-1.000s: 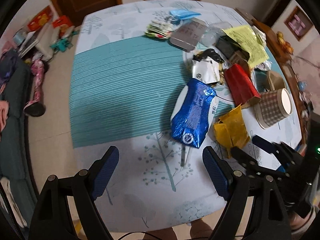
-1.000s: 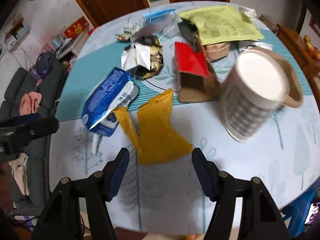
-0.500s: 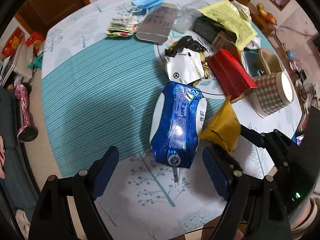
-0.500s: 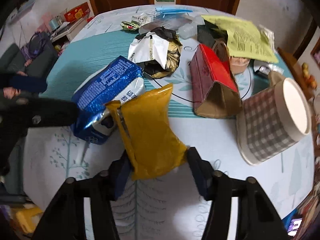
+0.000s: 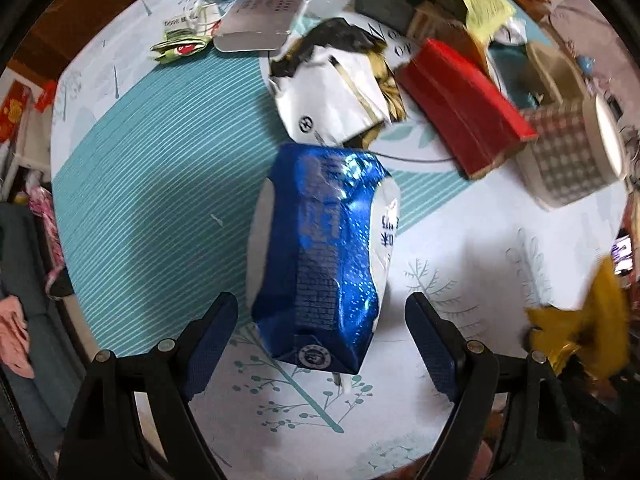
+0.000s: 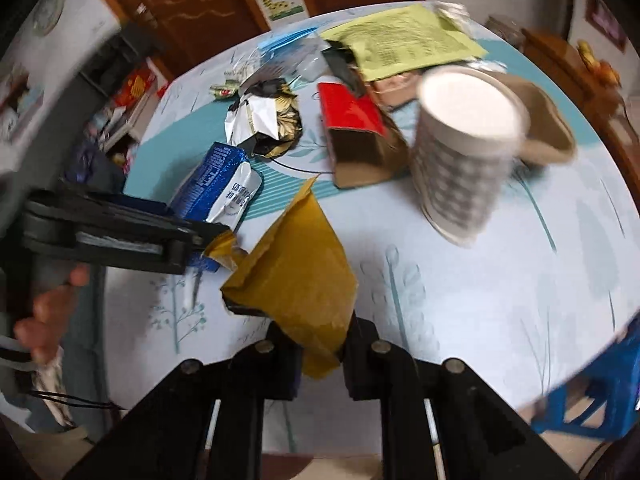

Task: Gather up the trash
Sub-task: 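Grasp the blue wrapper with the left gripper while the right gripper holds the yellow bag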

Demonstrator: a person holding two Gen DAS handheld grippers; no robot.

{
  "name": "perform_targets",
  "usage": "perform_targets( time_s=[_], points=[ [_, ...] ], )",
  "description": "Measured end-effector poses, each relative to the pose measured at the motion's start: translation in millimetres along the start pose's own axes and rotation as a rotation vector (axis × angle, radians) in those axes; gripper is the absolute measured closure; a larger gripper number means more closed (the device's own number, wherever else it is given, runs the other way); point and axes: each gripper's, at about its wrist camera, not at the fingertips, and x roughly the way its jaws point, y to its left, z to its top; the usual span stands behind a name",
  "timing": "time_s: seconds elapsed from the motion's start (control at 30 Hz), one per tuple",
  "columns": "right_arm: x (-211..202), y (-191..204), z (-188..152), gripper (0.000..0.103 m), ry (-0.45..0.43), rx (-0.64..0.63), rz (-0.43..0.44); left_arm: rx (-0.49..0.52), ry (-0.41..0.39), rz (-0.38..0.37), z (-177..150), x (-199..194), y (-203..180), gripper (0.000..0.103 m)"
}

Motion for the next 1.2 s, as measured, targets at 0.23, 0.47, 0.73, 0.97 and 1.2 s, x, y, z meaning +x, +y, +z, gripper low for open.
perform_targets(
  time_s=[0.23, 0.47, 0.73, 0.97, 1.2],
  points=[
    [-40, -11, -27, 0.088, -0.027, 0.024, -0.014, -0.069, 0.000, 0.004, -11, 10, -3, 0.045],
    [-75, -37, -45, 0.088, -0.056, 0.052, -0.026, -0.156, -0.027, 0.002, -34, -5, 18, 0.047],
    [-107, -80, -73, 0.088, -0.071, 0.059, -0.033, -0.161, -0.078, -0.037, -74, -40, -14, 0.074],
    [-131, -126, -110, 0.088, -0.051, 0.018, -0.026, -0.184, -0.139, -0.001, -95, -58, -70, 0.076],
    [-147, -181, -142, 0.088, -0.027, 0.033, 0.003, -0.203, -0.190, -0.016, -117, -76, -131, 0.097]
  ],
)
